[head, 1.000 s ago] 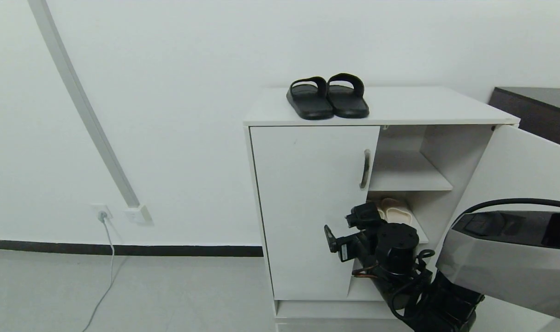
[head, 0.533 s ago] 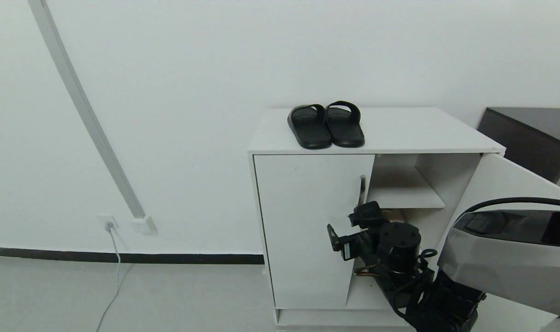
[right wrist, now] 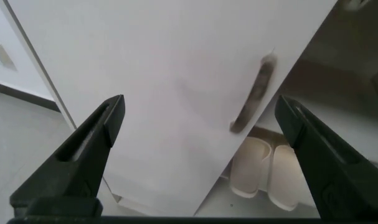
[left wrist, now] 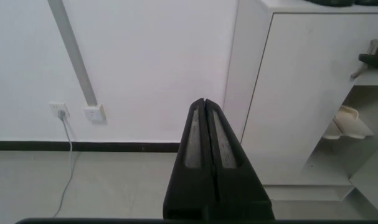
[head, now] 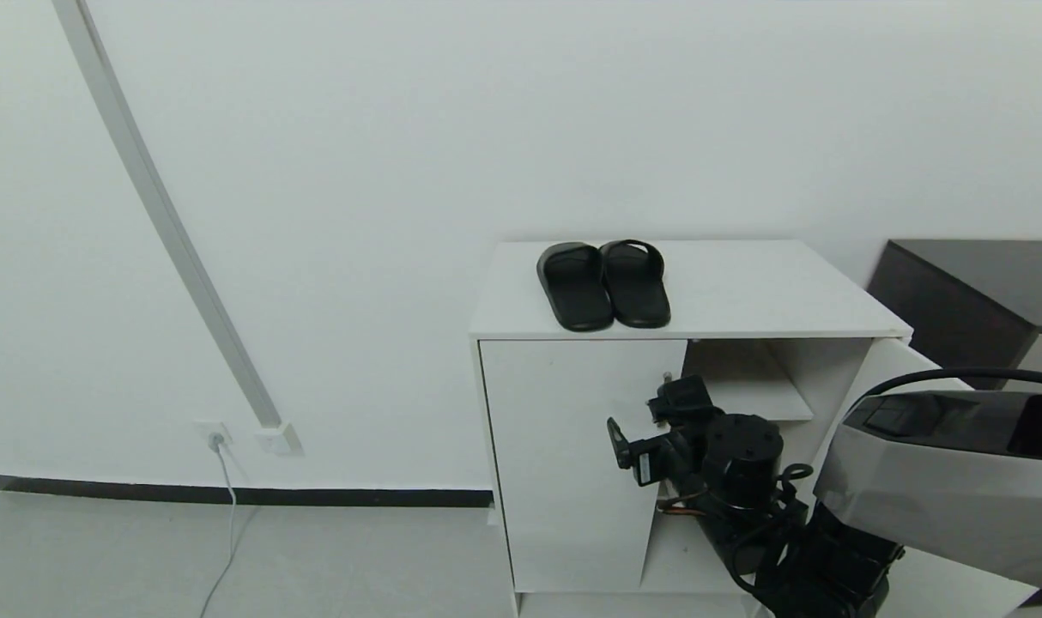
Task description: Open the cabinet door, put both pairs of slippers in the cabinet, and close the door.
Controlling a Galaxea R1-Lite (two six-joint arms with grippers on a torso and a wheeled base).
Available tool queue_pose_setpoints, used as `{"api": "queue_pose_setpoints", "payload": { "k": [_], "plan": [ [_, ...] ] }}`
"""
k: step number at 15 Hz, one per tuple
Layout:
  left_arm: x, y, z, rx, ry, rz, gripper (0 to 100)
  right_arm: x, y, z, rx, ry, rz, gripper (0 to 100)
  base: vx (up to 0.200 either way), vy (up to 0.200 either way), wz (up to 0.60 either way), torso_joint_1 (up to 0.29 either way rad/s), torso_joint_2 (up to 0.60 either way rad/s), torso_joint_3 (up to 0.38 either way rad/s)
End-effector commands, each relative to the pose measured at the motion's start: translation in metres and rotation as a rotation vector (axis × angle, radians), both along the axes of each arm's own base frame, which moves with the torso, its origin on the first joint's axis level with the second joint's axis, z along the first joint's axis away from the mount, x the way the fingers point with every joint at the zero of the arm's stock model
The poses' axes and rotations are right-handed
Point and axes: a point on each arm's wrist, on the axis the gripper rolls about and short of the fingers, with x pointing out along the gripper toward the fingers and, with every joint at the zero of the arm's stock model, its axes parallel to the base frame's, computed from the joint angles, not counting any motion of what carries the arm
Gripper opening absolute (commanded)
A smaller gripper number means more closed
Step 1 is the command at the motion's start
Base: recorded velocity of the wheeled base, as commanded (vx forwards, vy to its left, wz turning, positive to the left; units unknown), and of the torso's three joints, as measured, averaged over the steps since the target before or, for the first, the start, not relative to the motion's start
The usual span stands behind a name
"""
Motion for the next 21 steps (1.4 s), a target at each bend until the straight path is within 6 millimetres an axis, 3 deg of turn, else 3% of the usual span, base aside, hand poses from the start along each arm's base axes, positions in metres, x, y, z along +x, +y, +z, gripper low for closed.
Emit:
{"api": "queue_pose_setpoints", "payload": {
  "k": [1, 7, 11, 14, 21],
  "plan": [
    [0.0, 0.0, 0.0, 0.0, 0.002, 0.001, 0, 0.0, -0.001, -0.001, 0.001, -0.001, 0.0, 100, 0.0, 0.0, 0.0, 0.246, -0.56, -0.32],
    [0.0, 0.0, 0.0, 0.0, 0.0, 0.001, 0, -0.004, -0.005, -0.003, -0.022, -0.013, -0.001, 100, 0.0, 0.0, 0.0, 0.256, -0.58, -0.327],
    [0.0, 0.0, 0.0, 0.002, 0.0, 0.001, 0, -0.003, -0.001, -0.008, -0.032, -0.029, 0.057, 100, 0.0, 0.0, 0.0, 0.03, -0.08, -0.043],
    [0.0, 0.0, 0.0, 0.002, 0.0, 0.001, 0, 0.004, 0.005, 0.019, 0.017, -0.089, 0.046, 100, 0.0, 0.0, 0.0, 0.0, 0.0, 0.0],
    [0.0, 0.0, 0.0, 0.002, 0.002, -0.001, 0, 0.016, 0.014, 0.062, 0.055, 0.096, 0.009, 100, 0.0, 0.0, 0.0, 0.0, 0.0, 0.0]
  ]
}}
